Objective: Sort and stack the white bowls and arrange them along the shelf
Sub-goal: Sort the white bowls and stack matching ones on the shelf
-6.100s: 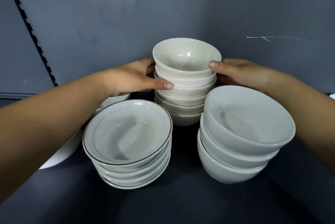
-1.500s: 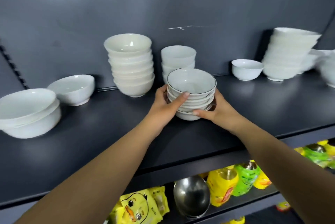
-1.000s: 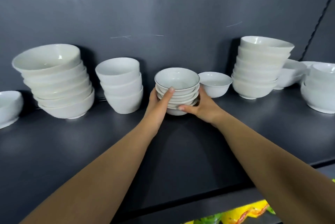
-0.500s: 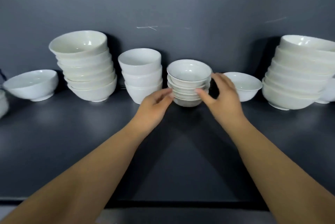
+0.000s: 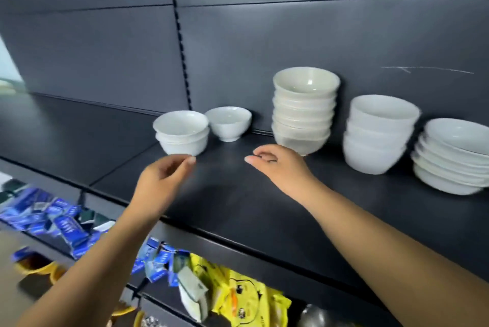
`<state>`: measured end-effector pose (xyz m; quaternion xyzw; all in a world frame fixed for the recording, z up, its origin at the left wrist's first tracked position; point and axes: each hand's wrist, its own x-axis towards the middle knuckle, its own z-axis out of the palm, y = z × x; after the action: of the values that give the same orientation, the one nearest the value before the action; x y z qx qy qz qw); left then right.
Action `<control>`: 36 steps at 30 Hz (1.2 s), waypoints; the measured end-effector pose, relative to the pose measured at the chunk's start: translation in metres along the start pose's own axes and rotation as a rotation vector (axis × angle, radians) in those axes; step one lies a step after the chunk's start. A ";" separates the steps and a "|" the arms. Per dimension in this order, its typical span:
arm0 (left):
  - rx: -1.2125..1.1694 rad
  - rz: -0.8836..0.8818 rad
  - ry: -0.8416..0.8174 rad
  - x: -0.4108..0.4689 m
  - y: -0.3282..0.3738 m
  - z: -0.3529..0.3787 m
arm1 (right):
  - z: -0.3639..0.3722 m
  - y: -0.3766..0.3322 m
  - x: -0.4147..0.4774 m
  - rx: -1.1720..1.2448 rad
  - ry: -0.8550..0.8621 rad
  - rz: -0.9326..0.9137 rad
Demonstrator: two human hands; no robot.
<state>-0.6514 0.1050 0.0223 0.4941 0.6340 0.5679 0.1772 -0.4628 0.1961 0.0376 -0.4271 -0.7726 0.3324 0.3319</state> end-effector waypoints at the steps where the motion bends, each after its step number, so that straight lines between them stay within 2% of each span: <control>1: 0.030 -0.013 0.052 0.011 -0.009 -0.015 | 0.016 -0.005 0.015 0.032 0.016 0.041; 4: 0.077 -0.086 0.068 0.045 -0.030 -0.038 | 0.049 -0.010 0.054 0.085 0.084 0.127; 6: 0.040 -0.147 0.012 0.068 -0.041 -0.044 | 0.062 -0.007 0.075 0.136 0.147 0.171; 11: -0.036 -0.177 -0.111 0.107 -0.061 -0.035 | 0.076 0.005 0.113 0.652 0.250 0.386; 15: -0.168 -0.107 -0.188 0.125 -0.075 -0.028 | 0.094 0.017 0.137 0.580 0.253 0.294; 18: -0.184 0.011 -0.183 0.133 -0.083 -0.026 | 0.096 0.024 0.156 0.474 0.281 0.234; 23: -0.171 0.122 -0.201 0.140 -0.087 -0.028 | 0.094 0.030 0.178 0.416 0.205 0.256; 27: -0.110 0.100 -0.157 0.136 -0.089 -0.034 | 0.089 0.037 0.166 0.499 0.286 0.208; 31: -0.121 0.016 -0.088 0.129 -0.087 -0.047 | 0.082 0.030 0.135 0.542 0.295 0.184; 36: -0.138 -0.019 -0.146 0.123 -0.086 -0.048 | 0.062 0.019 0.078 0.546 0.238 0.182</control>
<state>-0.7805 0.1924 0.0010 0.5147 0.5834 0.5712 0.2618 -0.5361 0.2585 0.0054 -0.4257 -0.5691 0.5037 0.4911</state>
